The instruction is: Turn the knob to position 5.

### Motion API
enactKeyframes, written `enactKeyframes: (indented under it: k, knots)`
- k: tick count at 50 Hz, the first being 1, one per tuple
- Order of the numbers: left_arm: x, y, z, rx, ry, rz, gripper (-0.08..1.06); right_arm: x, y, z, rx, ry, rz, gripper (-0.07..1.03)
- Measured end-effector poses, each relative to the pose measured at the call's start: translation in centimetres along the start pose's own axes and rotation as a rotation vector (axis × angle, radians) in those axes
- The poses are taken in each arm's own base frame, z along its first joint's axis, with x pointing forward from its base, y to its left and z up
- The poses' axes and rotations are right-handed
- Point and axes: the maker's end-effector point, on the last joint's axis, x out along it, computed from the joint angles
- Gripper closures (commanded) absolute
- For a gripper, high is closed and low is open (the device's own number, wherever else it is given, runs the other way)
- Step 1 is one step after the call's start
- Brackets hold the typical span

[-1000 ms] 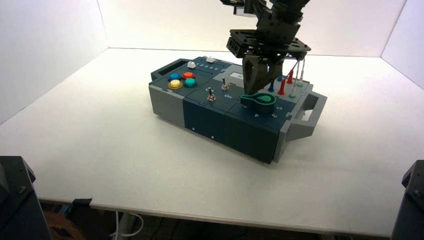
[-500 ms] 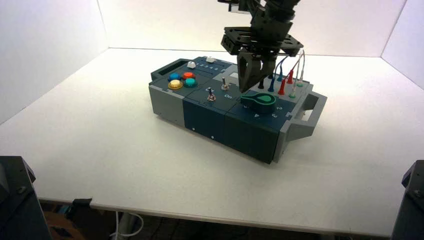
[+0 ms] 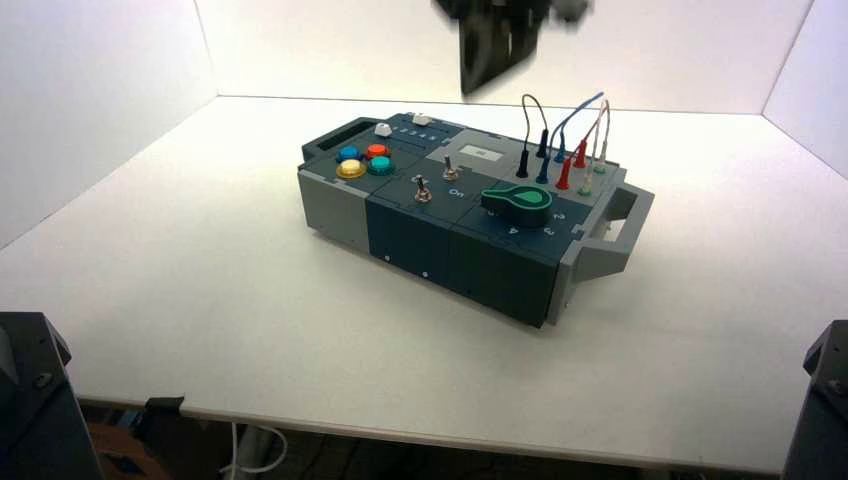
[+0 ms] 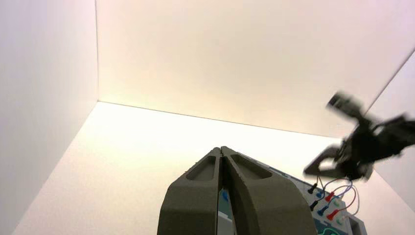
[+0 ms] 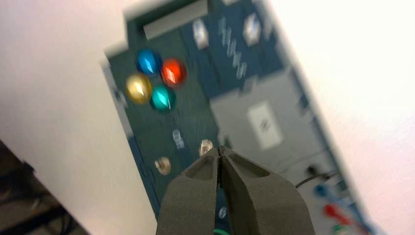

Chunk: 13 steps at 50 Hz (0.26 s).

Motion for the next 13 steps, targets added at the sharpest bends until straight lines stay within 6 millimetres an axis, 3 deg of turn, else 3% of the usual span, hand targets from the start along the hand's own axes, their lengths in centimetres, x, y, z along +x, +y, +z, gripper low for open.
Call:
enactKeyframes:
  k: [13]
  knots:
    - [0.0,0.0,0.0,0.002,0.0,0.0,1.01,-5.2,0.1,3.5,-0.039,-0.177,-0.017,0.99]
